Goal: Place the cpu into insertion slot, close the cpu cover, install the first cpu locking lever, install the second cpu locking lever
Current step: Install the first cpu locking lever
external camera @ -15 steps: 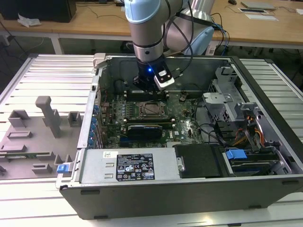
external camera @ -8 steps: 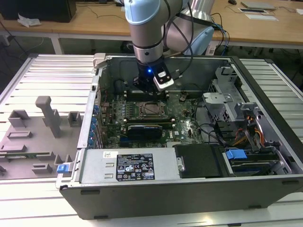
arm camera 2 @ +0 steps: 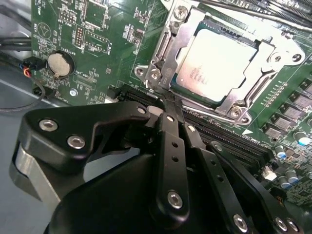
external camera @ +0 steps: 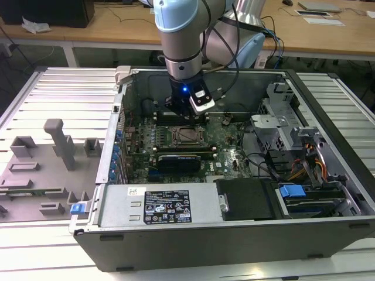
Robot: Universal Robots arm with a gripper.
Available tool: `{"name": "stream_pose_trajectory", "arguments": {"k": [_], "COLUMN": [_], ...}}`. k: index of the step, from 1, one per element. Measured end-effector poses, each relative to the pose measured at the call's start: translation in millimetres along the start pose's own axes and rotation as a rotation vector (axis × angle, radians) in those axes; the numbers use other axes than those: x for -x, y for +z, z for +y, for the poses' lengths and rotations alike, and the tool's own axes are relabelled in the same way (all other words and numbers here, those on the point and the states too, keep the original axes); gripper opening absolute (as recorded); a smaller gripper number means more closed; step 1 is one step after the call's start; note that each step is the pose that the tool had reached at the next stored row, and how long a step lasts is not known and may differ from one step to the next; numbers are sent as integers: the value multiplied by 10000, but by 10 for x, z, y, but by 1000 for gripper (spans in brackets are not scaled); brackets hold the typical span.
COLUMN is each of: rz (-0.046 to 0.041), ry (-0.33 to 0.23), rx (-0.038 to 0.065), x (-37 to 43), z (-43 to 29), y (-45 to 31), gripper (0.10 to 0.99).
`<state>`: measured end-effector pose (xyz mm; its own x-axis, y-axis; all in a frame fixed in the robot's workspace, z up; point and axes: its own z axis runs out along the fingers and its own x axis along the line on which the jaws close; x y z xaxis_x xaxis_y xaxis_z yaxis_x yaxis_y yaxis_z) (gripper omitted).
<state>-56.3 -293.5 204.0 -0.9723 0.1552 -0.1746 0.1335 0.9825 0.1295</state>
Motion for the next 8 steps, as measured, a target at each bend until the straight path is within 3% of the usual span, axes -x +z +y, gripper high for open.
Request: {"name": "stream_pose_trajectory", "arguments": {"k": [5,8], "rz": [0,-1], "ry": [0,0], "rx": [1,2], "x": [16,18], "z": [12,14], "y": [-89,-99], "gripper": [106,106]}}
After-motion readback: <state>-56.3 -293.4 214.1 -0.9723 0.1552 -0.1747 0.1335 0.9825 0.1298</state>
